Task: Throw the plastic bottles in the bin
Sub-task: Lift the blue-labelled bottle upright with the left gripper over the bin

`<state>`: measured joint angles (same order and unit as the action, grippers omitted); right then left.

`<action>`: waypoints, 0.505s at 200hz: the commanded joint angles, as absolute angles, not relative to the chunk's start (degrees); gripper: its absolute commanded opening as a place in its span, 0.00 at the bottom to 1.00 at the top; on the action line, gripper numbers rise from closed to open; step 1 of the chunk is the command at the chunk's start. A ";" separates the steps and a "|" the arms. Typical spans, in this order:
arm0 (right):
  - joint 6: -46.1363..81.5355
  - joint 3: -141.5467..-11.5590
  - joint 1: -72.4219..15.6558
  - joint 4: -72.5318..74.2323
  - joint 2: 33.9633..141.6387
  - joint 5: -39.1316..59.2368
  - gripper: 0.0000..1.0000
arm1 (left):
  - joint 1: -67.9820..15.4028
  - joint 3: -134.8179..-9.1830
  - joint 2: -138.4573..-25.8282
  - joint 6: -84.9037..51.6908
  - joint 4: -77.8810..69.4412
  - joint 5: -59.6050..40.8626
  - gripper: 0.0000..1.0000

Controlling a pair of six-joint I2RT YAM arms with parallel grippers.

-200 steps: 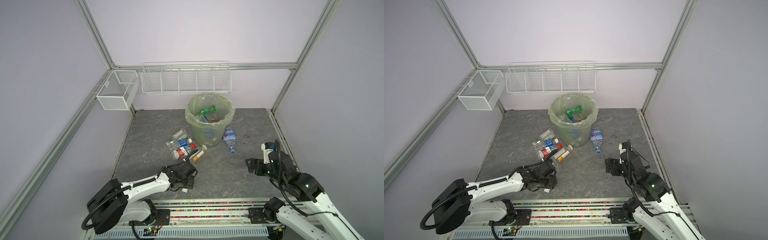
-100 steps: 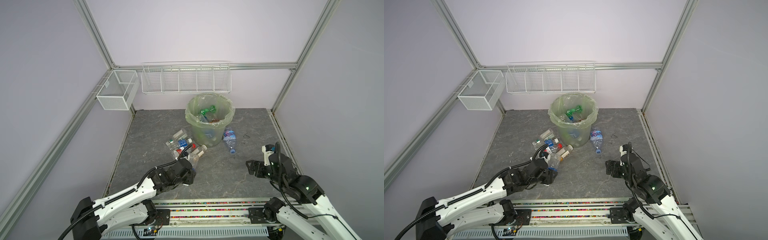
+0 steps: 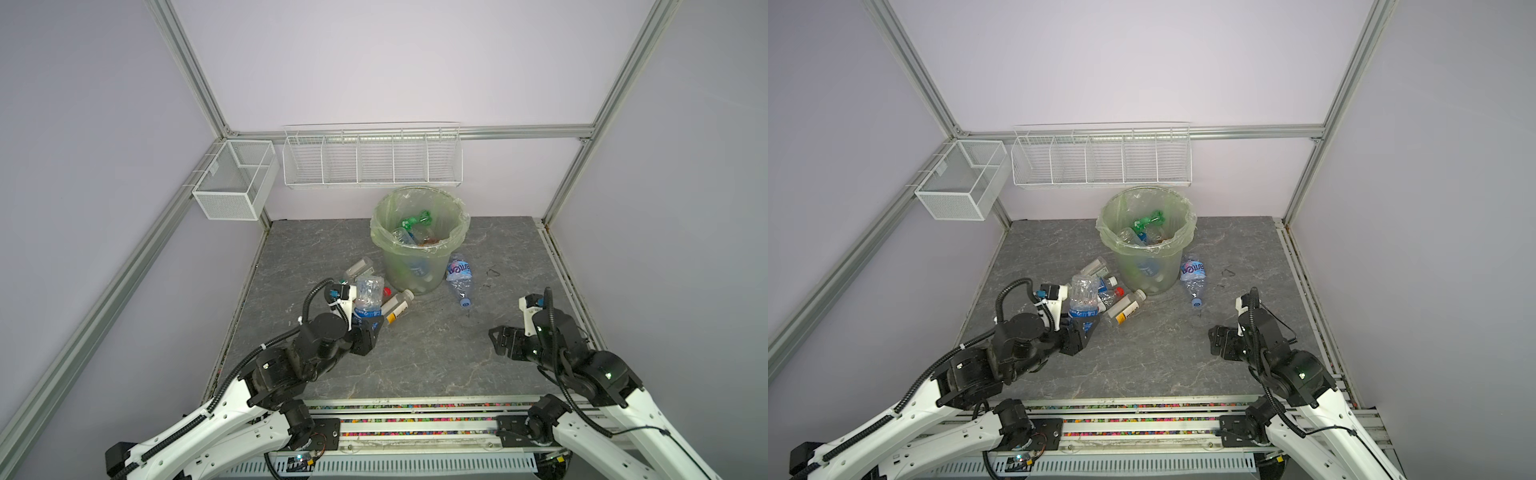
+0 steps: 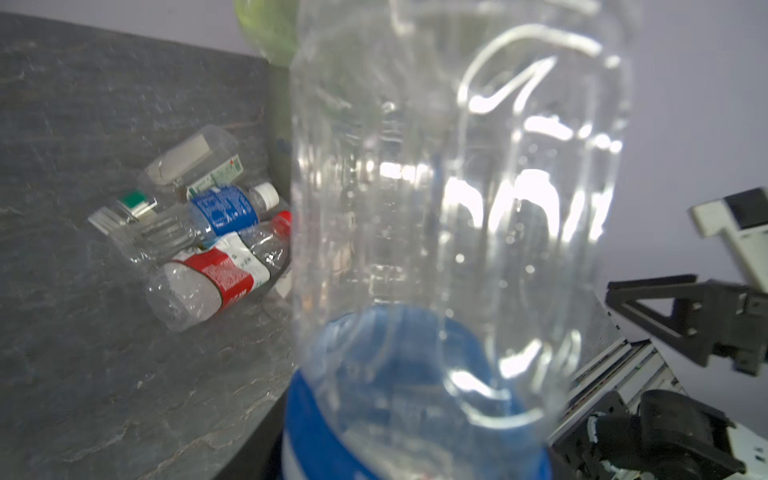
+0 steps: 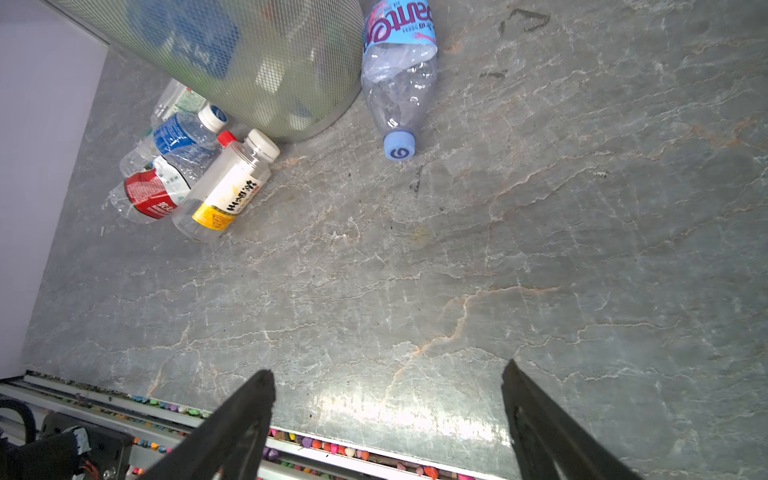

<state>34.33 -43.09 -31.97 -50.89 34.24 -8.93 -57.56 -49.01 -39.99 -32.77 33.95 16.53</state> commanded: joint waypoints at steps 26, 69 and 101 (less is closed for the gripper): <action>35.61 -40.04 -31.86 -50.49 33.23 -7.56 0.88 | -57.83 -58.11 -40.75 -26.63 35.64 20.64 0.31; 36.27 -39.49 -31.75 -50.52 32.71 -6.77 0.88 | -57.83 -64.76 -42.89 -23.18 35.13 21.41 0.30; 36.92 -39.21 -31.79 -50.83 32.09 -6.12 0.88 | -57.83 -67.66 -45.49 -20.32 32.29 21.71 0.30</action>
